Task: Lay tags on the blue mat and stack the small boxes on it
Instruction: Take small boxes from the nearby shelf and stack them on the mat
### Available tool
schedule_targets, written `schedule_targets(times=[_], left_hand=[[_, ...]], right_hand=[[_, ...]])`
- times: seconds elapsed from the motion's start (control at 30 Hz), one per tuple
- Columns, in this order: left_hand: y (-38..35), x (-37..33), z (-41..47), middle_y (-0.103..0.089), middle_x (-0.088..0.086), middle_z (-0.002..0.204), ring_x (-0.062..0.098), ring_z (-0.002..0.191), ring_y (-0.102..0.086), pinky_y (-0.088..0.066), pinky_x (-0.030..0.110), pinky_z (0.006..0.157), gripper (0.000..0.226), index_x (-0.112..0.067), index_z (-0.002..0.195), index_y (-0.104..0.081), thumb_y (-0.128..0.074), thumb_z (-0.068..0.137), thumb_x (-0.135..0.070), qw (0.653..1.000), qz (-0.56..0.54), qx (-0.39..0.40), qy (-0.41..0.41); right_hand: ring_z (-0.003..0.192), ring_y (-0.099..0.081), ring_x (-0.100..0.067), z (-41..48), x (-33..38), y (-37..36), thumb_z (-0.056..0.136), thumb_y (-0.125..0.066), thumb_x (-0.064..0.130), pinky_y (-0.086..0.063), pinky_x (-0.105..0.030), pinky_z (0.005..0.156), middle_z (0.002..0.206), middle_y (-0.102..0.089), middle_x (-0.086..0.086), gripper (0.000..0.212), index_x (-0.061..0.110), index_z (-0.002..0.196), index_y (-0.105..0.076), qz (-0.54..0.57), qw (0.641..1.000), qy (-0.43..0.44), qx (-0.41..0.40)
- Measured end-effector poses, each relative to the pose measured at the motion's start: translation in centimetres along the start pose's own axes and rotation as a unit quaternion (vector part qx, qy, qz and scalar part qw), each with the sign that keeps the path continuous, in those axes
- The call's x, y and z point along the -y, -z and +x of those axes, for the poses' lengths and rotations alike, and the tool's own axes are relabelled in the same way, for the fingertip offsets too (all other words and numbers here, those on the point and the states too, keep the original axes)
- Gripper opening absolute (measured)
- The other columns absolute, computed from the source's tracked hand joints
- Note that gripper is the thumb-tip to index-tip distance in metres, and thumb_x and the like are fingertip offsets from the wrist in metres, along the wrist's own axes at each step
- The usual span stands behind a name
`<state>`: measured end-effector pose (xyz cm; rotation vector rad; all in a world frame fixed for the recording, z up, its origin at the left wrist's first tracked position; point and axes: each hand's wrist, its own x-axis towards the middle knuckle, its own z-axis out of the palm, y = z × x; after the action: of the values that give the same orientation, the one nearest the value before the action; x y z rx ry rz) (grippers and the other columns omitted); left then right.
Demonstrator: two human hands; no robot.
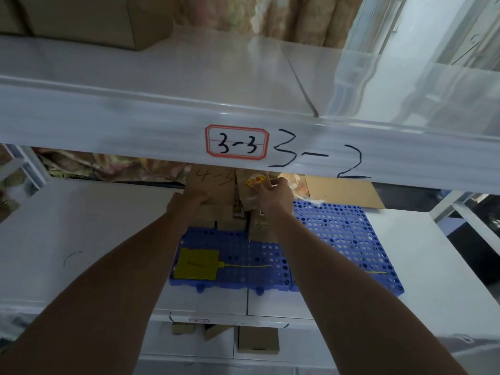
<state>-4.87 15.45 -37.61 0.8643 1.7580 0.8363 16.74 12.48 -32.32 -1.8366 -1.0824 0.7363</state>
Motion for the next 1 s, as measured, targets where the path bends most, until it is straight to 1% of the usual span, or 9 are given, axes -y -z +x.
schedule_targets(times=[0.13, 0.27, 0.37, 0.47, 0.6, 0.67, 0.8, 0.87, 1.0], left_hand=[[0.6, 0.8, 0.9, -0.039, 0.013, 0.157, 0.036, 0.133, -0.048, -0.047, 0.046, 0.106, 0.105, -0.008, 0.153, -0.037, -0.08, 0.072, -0.059, 1.0, -0.007, -0.007, -0.026], [1.0, 0.6, 0.2, -0.047, 0.017, 0.149, 0.036, 0.125, -0.054, -0.051, 0.04, 0.096, 0.097, -0.001, 0.15, -0.039, -0.08, 0.078, -0.052, 0.999, -0.006, -0.031, -0.042], [1.5, 1.2, 0.4, -0.045, 0.018, 0.151, 0.036, 0.128, -0.052, -0.049, 0.038, 0.097, 0.095, 0.001, 0.152, -0.036, -0.078, 0.082, -0.049, 0.998, -0.013, -0.035, -0.051], [2.2, 1.4, 0.5, -0.046, 0.018, 0.15, 0.035, 0.127, -0.052, -0.046, 0.033, 0.09, 0.092, 0.001, 0.152, -0.035, -0.076, 0.084, -0.046, 0.997, -0.026, -0.04, -0.056], [2.4, 1.4, 0.5, -0.047, 0.018, 0.148, 0.034, 0.127, -0.052, -0.042, 0.031, 0.087, 0.086, 0.001, 0.15, -0.038, -0.075, 0.087, -0.043, 0.997, -0.017, -0.045, -0.068], [2.5, 1.5, 0.5, -0.048, 0.017, 0.147, 0.034, 0.126, -0.053, -0.043, 0.032, 0.087, 0.086, 0.001, 0.15, -0.039, -0.075, 0.086, -0.044, 0.997, -0.016, -0.038, -0.065], [3.5, 1.7, 1.2, -0.052, 0.016, 0.143, 0.034, 0.121, -0.055, -0.048, 0.039, 0.091, 0.09, -0.001, 0.147, -0.044, -0.078, 0.08, -0.051, 0.997, -0.04, -0.037, -0.062], [4.1, 1.9, 1.4, -0.055, 0.015, 0.138, 0.033, 0.117, -0.057, -0.048, 0.038, 0.088, 0.086, -0.001, 0.143, -0.049, -0.079, 0.079, -0.05, 0.996, -0.042, -0.041, -0.064], [4.0, 2.0, 1.4, -0.057, 0.013, 0.136, 0.032, 0.116, -0.058, -0.048, 0.038, 0.09, 0.082, -0.001, 0.141, -0.053, -0.081, 0.079, -0.047, 0.996, -0.053, -0.03, -0.065]], right_hand=[[0.09, -0.066, -0.02, -0.5, -0.1, -0.6, 0.092, -0.068, 0.041, -0.054, -0.036, 0.074, 0.106, -0.066, 0.0, 0.032, 0.022, 0.115, -0.056, -0.026, 1.0, 0.015, -0.006], [0.098, -0.064, -0.025, -1.3, -0.1, -1.2, 0.092, -0.066, 0.04, -0.049, -0.036, 0.078, 0.111, -0.063, -0.004, 0.033, 0.02, 0.115, -0.055, -0.043, 0.999, 0.015, -0.005], [0.1, -0.063, -0.027, -1.8, 0.2, -2.3, 0.09, -0.066, 0.042, -0.052, -0.04, 0.083, 0.113, -0.064, -0.006, 0.035, 0.019, 0.114, -0.055, -0.067, 0.997, 0.02, 0.009], [0.103, -0.062, -0.03, -2.1, 0.3, -3.5, 0.088, -0.062, 0.048, -0.052, -0.045, 0.088, 0.109, -0.067, -0.006, 0.039, 0.019, 0.112, -0.054, -0.136, 0.99, 0.046, 0.009], [0.125, -0.049, -0.032, -2.1, -0.1, -3.4, 0.094, -0.05, 0.054, -0.037, -0.046, 0.107, 0.126, -0.064, -0.009, 0.052, 0.013, 0.125, -0.057, -0.264, 0.961, 0.085, -0.002], [0.132, -0.043, -0.032, -2.1, 0.0, -3.1, 0.095, -0.044, 0.057, -0.03, -0.046, 0.11, 0.135, -0.06, -0.01, 0.061, 0.01, 0.131, -0.056, -0.315, 0.943, 0.105, -0.004], [0.129, -0.046, -0.031, -1.9, 0.4, -3.5, 0.094, -0.042, 0.061, -0.03, -0.046, 0.107, 0.131, -0.063, -0.01, 0.063, 0.012, 0.131, -0.058, -0.344, 0.932, 0.113, 0.021], [0.126, -0.048, -0.03, -2.0, 0.3, -3.9, 0.094, -0.042, 0.063, -0.03, -0.045, 0.103, 0.128, -0.064, -0.009, 0.063, 0.016, 0.135, -0.055, -0.352, 0.928, 0.117, 0.036], [0.127, -0.046, -0.03, -2.2, -0.1, -4.0, 0.097, -0.047, 0.046, -0.032, -0.044, 0.102, 0.132, -0.061, -0.008, 0.052, 0.013, 0.136, -0.052, -0.397, 0.905, 0.151, 0.027]])
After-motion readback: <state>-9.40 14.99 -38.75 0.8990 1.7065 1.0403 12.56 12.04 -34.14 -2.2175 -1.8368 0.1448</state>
